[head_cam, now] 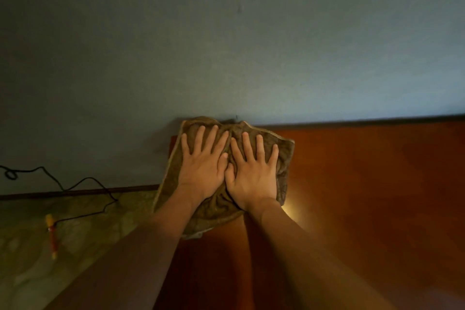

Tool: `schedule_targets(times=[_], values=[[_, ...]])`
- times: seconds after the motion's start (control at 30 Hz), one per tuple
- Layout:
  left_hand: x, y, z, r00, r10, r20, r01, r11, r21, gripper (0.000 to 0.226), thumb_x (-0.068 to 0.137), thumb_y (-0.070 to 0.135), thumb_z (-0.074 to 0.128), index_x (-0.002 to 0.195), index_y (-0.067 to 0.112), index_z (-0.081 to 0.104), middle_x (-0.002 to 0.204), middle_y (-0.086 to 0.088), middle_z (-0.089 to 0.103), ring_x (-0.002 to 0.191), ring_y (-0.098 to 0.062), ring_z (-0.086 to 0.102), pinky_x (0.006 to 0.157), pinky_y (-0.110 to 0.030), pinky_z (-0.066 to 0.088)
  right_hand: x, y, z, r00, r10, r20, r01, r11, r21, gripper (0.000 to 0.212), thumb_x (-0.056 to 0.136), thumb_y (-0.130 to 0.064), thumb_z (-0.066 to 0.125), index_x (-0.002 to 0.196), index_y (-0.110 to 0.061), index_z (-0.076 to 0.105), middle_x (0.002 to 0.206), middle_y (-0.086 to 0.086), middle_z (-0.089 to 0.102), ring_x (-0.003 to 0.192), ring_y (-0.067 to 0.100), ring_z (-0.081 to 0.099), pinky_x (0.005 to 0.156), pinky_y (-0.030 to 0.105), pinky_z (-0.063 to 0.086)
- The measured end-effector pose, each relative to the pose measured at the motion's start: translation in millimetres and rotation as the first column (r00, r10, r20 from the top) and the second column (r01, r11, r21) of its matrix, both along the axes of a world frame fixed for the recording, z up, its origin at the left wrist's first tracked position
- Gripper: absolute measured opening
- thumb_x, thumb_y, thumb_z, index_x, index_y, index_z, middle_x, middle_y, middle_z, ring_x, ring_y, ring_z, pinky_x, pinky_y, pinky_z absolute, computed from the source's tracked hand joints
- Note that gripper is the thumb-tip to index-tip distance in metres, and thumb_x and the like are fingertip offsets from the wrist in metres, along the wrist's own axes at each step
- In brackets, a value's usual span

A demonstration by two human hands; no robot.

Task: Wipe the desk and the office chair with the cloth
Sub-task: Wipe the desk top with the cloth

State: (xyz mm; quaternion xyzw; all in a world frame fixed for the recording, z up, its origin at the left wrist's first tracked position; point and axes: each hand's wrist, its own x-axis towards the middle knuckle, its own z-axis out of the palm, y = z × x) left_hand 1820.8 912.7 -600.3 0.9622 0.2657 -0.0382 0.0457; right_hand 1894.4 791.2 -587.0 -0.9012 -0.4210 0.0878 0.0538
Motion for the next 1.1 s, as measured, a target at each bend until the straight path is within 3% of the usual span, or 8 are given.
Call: schedule_targets(times=[0.33, 0.7, 1.1], values=[[65, -89, 7, 0.998, 0.058, 0.002, -0.058, 0.998, 0.000, 0.066, 0.096, 0.049, 0.000, 0.160, 0.034, 0.009, 0.169, -0.002, 0.005, 0.155, -0.032, -0.002, 0.116, -0.068, -0.008, 72, -81, 4, 1.000, 0.014, 0.020, -0.013, 0.998, -0.054, 0.065, 0.100, -0.054, 0.008, 0.161, -0.032, 0.007, 0.169, 0.002, -0.002, 0.154, 0.033, -0.009, 0.118, 0.065, -0.005], [200, -191, 7, 0.993, -0.112, 0.034, 0.112, 0.994, 0.009, 0.058, 0.103, 0.049, 0.006, 0.159, 0.034, 0.001, 0.169, 0.001, 0.002, 0.155, -0.029, -0.008, 0.117, -0.064, -0.009, 189, -196, 7, 0.990, -0.129, 0.060, 0.134, 0.988, -0.073, 0.065, 0.098, -0.053, 0.007, 0.161, -0.032, 0.008, 0.169, 0.000, -0.001, 0.155, 0.030, -0.008, 0.120, 0.063, -0.003], [298, -260, 15, 0.980, -0.197, 0.031, 0.198, 0.980, -0.035, 0.058, 0.103, 0.049, 0.010, 0.159, 0.035, 0.003, 0.168, 0.003, 0.015, 0.154, -0.028, 0.010, 0.117, -0.064, -0.008, 274, -271, 2, 0.964, -0.245, 0.104, 0.252, 0.966, -0.060, 0.067, 0.097, -0.054, 0.005, 0.160, -0.035, 0.004, 0.168, -0.003, -0.004, 0.155, 0.027, -0.009, 0.121, 0.060, -0.003]])
